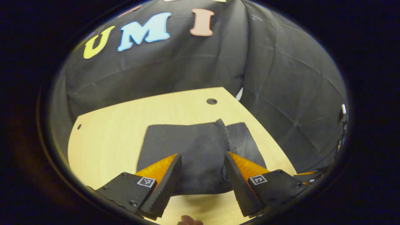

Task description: Grasp the waist and the cuffs of the jeans and fold them to make the two legs overlap; first hold the waist and fold one-third of the jeans toward the cuffs, then hold the cuffs and fold the remaining one-third in the same direction to finish folding.

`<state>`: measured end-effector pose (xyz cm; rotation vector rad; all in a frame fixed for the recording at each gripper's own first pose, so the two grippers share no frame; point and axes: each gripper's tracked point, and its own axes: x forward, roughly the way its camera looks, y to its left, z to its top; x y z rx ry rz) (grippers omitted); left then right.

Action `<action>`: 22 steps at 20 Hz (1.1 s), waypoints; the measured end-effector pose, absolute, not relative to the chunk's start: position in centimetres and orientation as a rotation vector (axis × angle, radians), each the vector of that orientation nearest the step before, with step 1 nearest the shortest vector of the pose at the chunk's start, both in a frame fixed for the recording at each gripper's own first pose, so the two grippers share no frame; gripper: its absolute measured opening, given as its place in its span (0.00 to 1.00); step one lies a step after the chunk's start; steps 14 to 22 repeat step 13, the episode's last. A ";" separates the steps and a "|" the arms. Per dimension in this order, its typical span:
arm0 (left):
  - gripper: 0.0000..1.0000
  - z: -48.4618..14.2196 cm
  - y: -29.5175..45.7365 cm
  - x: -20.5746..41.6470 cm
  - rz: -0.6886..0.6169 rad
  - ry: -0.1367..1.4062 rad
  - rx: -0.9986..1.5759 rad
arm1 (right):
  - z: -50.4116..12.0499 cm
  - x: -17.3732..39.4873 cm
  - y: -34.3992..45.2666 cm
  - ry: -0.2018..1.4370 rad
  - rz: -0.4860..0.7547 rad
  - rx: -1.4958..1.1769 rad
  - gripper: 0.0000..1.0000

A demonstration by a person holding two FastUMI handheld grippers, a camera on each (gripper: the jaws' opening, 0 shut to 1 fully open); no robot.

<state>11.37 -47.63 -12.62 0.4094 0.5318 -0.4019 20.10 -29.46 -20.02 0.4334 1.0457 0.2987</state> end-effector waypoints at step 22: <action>0.91 13.7 -42.9 -3.0 -0.374 -0.327 0.239 | 8.7 28.4 -39.3 -0.256 0.152 0.074 0.99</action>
